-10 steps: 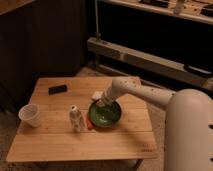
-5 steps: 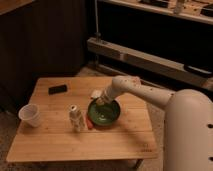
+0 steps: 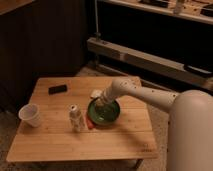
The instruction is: Push the ceramic bowl across the table
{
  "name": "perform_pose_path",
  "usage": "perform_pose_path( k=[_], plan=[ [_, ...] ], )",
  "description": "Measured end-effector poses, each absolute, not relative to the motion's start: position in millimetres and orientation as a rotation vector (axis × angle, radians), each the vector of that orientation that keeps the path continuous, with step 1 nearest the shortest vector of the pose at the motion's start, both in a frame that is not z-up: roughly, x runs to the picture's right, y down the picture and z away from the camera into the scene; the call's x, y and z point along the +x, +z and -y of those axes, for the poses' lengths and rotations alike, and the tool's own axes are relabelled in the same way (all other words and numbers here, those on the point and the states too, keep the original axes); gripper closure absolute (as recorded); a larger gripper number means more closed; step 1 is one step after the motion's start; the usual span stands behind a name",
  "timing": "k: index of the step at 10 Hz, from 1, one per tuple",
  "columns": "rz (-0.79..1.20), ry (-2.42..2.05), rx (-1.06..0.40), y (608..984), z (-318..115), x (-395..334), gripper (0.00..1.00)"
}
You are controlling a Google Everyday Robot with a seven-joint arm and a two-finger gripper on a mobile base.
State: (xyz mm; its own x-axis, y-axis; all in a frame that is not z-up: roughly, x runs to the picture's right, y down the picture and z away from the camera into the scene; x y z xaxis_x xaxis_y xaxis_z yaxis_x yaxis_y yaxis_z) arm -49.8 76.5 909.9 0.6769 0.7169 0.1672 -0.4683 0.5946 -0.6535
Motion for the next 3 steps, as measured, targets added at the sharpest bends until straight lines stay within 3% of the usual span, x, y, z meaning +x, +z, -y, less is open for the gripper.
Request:
perform_pose_path(
  k=[2, 3],
  plan=[
    [0.452, 0.713, -0.6, 910.0, -73.9, -48.9, 0.22],
    [0.467, 0.71, -0.593, 909.0, -72.8, -49.9, 0.07]
  ],
)
